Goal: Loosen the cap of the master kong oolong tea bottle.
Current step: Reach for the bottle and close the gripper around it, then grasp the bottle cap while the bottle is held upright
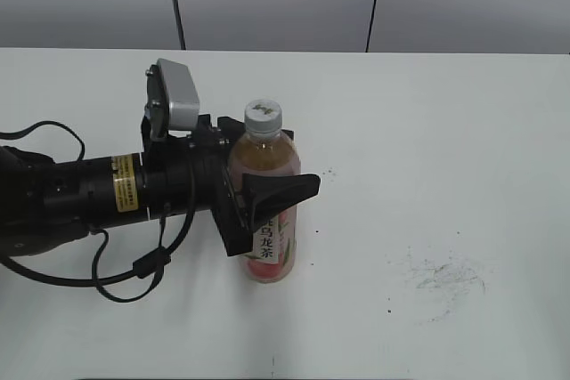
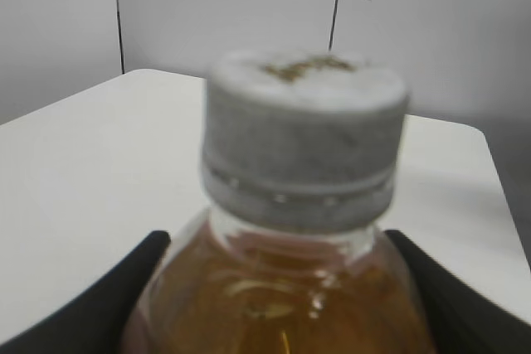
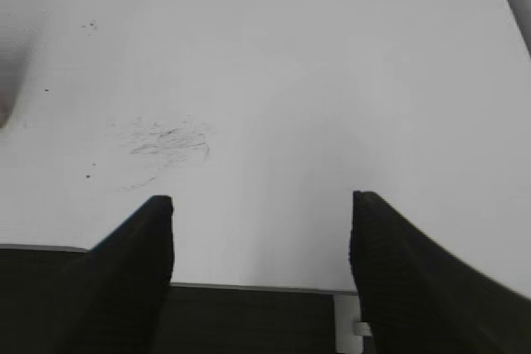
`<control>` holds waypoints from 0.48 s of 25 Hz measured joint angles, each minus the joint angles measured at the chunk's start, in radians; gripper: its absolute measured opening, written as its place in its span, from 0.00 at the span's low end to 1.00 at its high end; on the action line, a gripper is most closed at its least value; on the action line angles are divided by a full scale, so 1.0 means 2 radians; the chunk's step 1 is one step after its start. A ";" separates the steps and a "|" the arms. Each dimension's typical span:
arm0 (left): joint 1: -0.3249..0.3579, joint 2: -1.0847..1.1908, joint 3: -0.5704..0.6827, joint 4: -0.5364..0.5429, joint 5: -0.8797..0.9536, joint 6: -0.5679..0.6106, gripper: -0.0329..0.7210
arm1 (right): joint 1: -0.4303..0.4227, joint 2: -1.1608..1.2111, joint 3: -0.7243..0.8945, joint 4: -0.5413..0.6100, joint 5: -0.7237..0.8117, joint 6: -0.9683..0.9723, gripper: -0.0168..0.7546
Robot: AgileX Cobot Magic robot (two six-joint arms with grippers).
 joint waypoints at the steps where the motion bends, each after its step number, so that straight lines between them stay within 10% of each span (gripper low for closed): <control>1: 0.000 0.000 0.000 0.000 0.000 0.000 0.64 | 0.000 0.008 -0.001 0.011 0.000 -0.004 0.67; 12: 0.000 0.000 0.000 0.003 -0.001 0.000 0.64 | 0.013 0.212 -0.092 0.099 0.022 -0.157 0.63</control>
